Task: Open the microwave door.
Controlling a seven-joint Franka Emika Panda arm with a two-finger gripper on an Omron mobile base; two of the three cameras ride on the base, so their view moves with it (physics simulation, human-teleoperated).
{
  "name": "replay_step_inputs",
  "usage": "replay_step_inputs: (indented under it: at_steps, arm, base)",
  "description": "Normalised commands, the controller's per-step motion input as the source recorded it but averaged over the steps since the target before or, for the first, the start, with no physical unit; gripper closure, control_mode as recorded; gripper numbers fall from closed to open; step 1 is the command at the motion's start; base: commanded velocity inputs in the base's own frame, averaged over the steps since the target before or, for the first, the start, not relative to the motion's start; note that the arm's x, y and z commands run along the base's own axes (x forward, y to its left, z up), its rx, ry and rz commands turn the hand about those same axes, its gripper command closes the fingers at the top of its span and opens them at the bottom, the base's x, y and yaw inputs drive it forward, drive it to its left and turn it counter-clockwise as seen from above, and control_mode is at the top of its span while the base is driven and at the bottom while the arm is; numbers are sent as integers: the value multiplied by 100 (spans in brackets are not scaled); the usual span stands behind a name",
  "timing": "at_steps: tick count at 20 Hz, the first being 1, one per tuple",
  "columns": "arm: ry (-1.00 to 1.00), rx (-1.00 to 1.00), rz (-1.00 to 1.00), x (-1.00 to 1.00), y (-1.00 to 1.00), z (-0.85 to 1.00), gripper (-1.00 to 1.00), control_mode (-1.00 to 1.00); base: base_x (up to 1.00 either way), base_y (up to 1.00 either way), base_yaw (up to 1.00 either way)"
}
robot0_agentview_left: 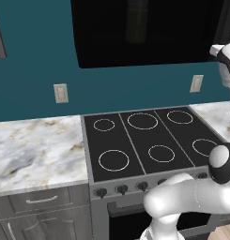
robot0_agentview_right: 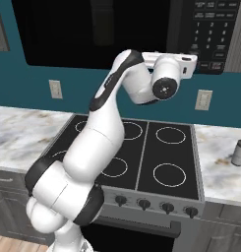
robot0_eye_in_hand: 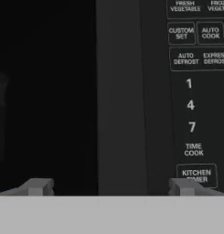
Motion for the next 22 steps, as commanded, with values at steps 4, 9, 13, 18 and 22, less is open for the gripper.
replay_step_inputs:
  at_steps: [4, 9, 13, 18, 22]
  arm:
    - [3, 0, 0, 54, 0, 0, -100, -100]
    - [7, 0, 0, 53, 0, 0, 100, -100]
    - [3, 0, 0, 24, 0, 0, 100, -100]
    - [0, 0, 0, 0, 0, 0, 100, -100]
    - [-1, 0, 0, -14, 0, 0, 100, -100]
  base:
    - [0, 0, 0]
    - [0, 0, 0]
    - [0, 0, 0]
    - [0, 0, 0]
    - [0, 0, 0]
